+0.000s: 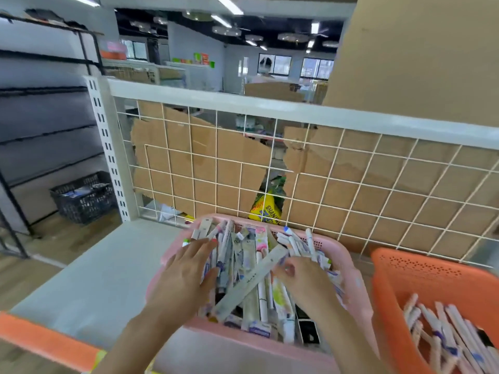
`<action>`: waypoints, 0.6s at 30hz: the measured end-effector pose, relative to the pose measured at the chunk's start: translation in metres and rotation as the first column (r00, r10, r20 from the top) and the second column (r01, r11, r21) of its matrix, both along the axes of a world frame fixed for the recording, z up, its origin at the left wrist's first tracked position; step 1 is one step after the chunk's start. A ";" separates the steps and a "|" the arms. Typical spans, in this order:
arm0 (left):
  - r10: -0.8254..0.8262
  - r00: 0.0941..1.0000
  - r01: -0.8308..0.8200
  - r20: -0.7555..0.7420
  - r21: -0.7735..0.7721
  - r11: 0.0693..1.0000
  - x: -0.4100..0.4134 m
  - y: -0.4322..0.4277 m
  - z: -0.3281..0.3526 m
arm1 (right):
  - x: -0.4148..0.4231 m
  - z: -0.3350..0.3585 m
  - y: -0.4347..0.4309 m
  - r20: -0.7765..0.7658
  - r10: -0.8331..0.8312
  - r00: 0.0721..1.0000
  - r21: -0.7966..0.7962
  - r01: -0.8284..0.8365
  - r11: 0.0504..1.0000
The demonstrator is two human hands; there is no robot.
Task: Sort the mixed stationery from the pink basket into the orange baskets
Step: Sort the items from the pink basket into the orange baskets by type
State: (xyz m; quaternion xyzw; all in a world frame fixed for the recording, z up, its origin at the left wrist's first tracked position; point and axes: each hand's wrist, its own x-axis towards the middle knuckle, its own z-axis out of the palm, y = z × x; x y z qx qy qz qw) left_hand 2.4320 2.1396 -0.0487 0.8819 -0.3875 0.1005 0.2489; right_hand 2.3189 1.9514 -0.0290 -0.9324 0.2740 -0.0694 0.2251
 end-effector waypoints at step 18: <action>-0.187 0.979 0.184 -0.077 -0.040 0.982 0.014 -0.012 0.002 | 0.062 -0.005 0.002 -0.147 -0.143 0.979 0.041 0.150 0.988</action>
